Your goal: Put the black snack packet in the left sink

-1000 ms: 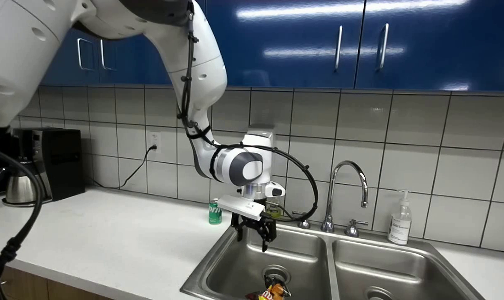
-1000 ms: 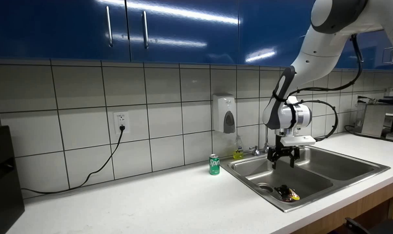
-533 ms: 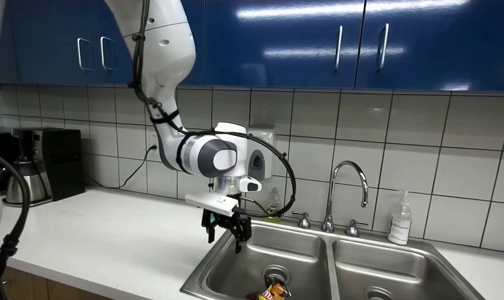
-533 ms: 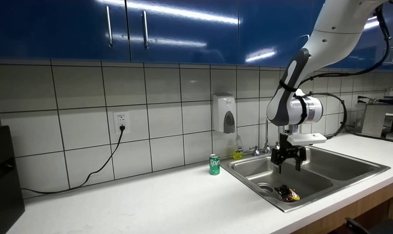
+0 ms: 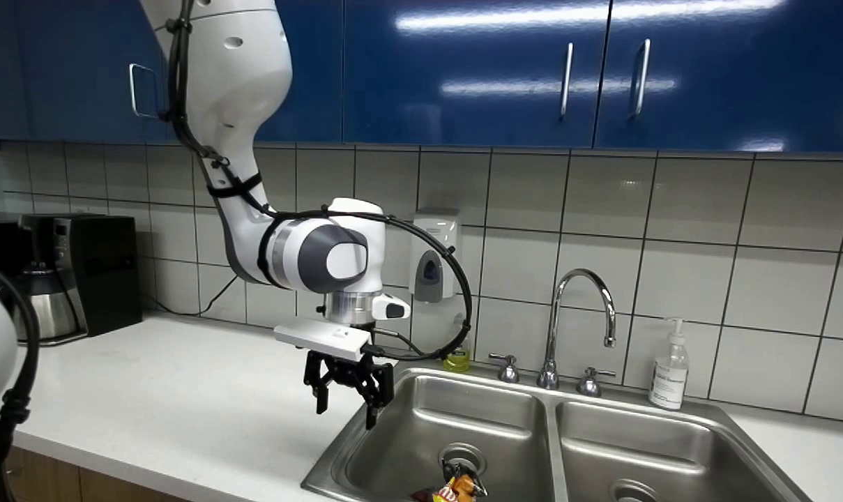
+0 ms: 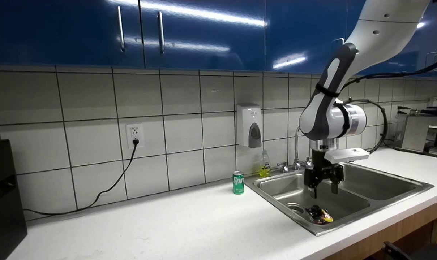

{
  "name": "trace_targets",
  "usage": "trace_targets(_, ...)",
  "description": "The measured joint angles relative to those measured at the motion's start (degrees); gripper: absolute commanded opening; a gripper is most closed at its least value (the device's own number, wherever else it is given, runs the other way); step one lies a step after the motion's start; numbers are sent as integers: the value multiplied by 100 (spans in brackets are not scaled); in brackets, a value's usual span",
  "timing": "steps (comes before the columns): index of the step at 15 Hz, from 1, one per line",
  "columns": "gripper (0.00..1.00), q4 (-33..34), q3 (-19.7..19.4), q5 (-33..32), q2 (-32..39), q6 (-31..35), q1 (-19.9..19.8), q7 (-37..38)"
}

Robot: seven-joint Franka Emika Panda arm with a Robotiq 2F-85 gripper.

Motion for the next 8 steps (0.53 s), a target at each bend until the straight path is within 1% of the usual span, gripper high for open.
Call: trace_targets(8,100,15,-29,0,35,1,3,0)
